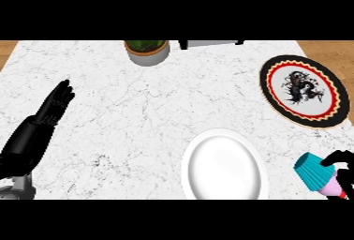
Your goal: Pick the cupcake from the plate and place it in the plate
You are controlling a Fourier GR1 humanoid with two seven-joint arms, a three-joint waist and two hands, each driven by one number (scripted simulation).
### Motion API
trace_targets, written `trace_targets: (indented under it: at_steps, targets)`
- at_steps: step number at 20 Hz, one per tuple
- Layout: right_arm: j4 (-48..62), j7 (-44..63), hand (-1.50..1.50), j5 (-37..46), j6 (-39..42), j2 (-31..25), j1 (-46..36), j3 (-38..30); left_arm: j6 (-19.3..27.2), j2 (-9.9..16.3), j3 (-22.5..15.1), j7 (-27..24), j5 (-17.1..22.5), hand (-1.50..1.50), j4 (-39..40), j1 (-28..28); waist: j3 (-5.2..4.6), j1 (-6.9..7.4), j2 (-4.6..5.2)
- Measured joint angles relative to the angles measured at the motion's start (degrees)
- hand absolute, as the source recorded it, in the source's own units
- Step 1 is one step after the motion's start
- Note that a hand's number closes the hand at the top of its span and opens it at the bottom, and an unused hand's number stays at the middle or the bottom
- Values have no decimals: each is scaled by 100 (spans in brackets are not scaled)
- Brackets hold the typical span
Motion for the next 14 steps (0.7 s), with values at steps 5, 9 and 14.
trace_targets:
  at_steps: [5, 9, 14]
  targets:
    - [409, -782, 150, -796, -216, 48, 741, -1035, -96, -99, -169, 52, -62, 0, -28, -193, -9, 302, 56]
    - [897, -1363, 150, -1287, 0, 309, 827, -1545, -165, -170, -222, 141, -99, 0, -63, -368, -14, 483, 85]
    - [1890, -1702, 150, -1523, 330, 786, -2, -1561, -279, -264, -257, 233, -137, 0, 61, -615, -14, 655, 117]
